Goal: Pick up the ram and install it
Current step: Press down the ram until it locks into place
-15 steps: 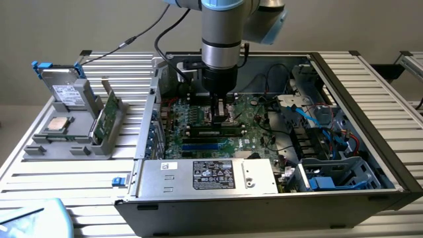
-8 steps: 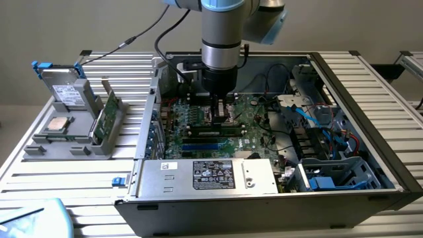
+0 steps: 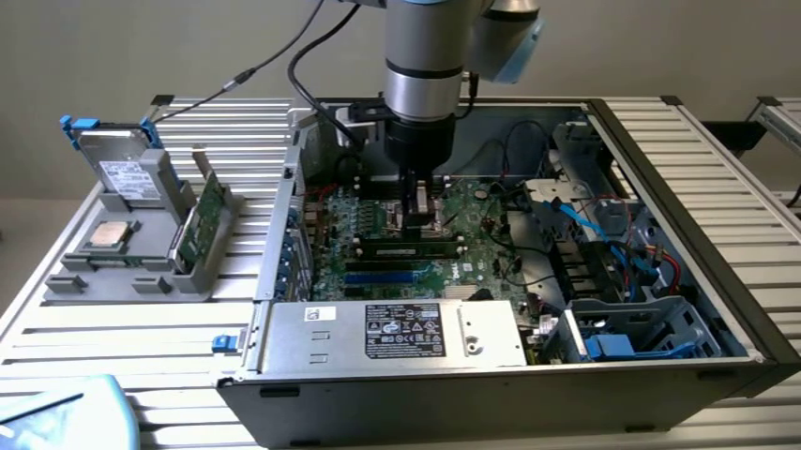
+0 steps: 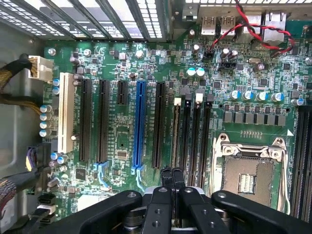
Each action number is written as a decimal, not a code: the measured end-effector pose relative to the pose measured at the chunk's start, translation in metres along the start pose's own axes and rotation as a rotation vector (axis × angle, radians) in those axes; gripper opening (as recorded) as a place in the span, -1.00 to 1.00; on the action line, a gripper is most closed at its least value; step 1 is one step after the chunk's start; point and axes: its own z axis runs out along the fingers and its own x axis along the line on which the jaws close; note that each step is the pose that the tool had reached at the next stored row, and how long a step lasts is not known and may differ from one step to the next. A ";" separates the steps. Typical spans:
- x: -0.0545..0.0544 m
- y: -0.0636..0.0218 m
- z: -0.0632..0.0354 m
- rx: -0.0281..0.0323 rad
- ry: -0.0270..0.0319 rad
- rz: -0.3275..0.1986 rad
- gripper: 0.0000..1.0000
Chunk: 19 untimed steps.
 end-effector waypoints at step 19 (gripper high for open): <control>0.001 -0.0004 -0.0008 -0.0016 -0.0029 0.012 -0.79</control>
